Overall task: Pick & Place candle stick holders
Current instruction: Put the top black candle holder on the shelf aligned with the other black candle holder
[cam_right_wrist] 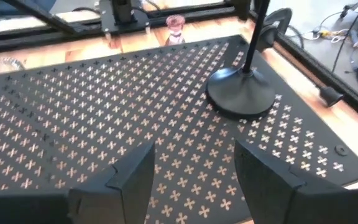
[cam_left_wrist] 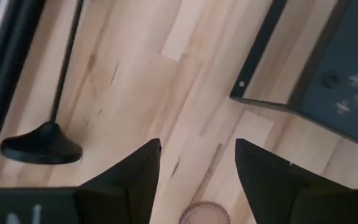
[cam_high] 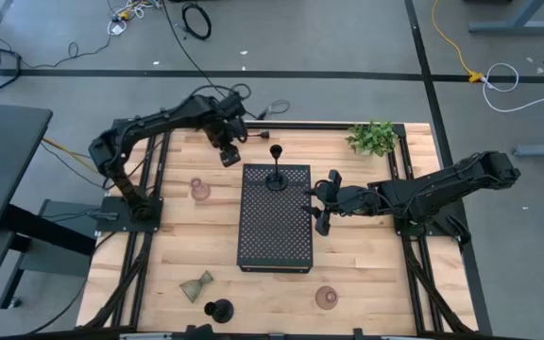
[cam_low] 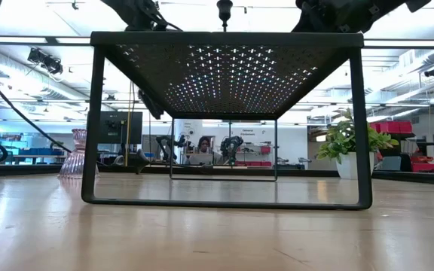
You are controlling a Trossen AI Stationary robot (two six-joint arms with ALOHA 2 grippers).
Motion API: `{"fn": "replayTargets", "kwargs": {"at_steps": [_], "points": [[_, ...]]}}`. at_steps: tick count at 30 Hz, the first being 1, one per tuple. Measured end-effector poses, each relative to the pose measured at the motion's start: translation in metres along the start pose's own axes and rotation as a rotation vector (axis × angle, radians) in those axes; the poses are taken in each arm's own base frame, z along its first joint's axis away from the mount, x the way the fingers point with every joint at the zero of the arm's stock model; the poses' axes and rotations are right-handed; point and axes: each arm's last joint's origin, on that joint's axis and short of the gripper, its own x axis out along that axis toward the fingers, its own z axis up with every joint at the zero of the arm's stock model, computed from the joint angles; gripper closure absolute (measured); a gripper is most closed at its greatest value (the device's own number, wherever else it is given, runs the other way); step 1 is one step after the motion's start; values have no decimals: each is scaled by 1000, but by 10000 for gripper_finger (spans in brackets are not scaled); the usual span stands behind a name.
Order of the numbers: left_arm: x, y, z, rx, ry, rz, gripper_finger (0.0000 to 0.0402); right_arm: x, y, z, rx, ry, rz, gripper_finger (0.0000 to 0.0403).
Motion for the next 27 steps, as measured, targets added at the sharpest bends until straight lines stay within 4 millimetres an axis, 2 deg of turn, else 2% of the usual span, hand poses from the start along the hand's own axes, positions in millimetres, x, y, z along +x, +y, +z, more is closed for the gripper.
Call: {"fn": "replayTargets", "kwargs": {"at_steps": [7,12,17,24,27], "points": [[27,-5,19,-7,-48,86,208,0,0,1,5,-10,4,183],[45,2,27,-132,-64,147,207,0,0,1,5,-11,8,183],[64,8,32,-155,-53,224,207,0,0,1,2,-11,8,183],[82,23,29,-221,-6,300,207,0,1,1,1,-10,10,183],[74,25,31,-218,-30,385,207,0,1,1,1,-11,10,183]]}}
